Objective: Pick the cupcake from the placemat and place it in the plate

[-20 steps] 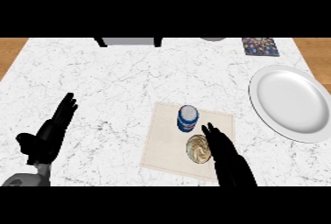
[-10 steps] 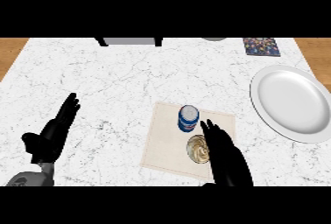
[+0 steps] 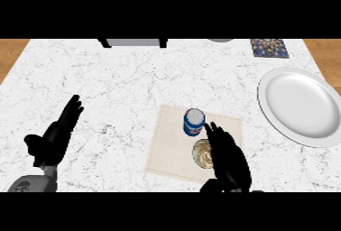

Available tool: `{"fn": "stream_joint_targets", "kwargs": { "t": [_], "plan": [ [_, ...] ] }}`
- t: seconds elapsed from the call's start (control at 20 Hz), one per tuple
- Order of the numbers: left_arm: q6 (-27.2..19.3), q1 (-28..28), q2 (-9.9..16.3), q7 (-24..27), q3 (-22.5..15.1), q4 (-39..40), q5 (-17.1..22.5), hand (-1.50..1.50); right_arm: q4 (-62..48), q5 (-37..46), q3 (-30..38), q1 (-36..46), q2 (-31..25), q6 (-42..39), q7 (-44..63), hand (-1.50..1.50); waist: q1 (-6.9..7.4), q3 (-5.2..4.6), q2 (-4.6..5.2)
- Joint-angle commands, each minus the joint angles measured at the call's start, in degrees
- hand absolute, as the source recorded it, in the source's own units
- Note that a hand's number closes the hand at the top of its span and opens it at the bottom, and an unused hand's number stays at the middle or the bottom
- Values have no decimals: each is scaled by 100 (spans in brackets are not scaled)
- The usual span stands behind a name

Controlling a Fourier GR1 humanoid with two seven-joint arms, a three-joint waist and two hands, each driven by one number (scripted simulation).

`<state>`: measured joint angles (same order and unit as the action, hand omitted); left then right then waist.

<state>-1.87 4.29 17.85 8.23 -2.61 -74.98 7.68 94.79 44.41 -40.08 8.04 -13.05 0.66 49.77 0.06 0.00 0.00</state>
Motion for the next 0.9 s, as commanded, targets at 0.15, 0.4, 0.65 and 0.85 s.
{"fn": "stream_joint_targets", "kwargs": {
  "t": [0.15, 0.4, 0.65, 0.85],
  "plan": [
    [194, -409, -28, -166, 148, -518, -97, 0, -1038, 450, 392, 195, 557, -28, -285, -150, 23, 1, -2],
    [180, 38, -321, 250, 247, 370, -321, 0, -1123, 78, 699, 17, 489, -167, -1142, 150, -2, 0, 4],
    [151, 215, -421, 44, 279, 341, -476, 0, -1743, 430, 675, 244, 788, -173, -1553, 150, -3, 0, 5],
    [361, -163, -339, 42, 416, -73, -409, 0, -1574, 381, 1048, 273, 582, -394, -1978, 150, 10, 0, 0]
  ]
}}
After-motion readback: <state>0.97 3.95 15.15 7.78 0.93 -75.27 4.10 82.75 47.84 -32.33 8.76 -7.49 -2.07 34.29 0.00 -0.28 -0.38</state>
